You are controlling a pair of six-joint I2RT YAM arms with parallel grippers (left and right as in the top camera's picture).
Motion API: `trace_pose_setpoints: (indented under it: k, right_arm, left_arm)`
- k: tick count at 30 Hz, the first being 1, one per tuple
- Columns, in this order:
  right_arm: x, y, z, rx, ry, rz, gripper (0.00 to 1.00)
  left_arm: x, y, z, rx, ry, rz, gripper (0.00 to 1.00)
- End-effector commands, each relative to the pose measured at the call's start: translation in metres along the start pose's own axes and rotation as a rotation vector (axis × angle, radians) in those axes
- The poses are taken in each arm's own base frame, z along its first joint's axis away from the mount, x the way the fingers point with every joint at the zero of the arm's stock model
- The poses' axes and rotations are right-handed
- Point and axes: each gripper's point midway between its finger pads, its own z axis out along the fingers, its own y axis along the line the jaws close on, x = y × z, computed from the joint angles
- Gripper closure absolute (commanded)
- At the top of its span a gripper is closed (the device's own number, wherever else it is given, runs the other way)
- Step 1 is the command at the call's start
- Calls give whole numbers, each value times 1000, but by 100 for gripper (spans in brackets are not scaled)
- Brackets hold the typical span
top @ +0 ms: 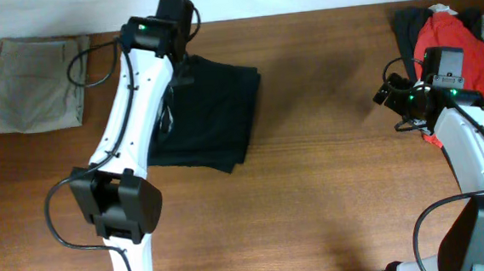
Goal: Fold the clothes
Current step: 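Fold the lifted left half rightward over the shorts with the left gripper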
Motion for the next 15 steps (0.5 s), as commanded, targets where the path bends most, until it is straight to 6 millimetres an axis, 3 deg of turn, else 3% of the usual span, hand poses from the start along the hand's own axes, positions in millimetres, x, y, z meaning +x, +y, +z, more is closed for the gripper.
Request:
trace_pose_setpoints:
  k: [1,6,8,10,14,15]
  right_arm:
    - [-2,-2,-3,6,-12,14,1]
    - [-2,-2,-3,6,-12,14,1]
    - [-2,-2,-3,6,-12,14,1]
    - [-2,-2,-3,6,-12,14,1]
    - [-2,-2,-3,6,-12,14,1]
    - [-2,-2,-3,6,-12,14,1]
  left_arm:
    - [1,-28,-15,52,-35,29,99]
    - [19,-79,-13,111,-30,115,99]
    - [25,-83,-11,117,-9,129,99]
    - [25,-76,-11,97,-3,125,99]
    - [18,-22,-11,-23,16,55,99]
    - [14,2,-13,-58,22,10,99]
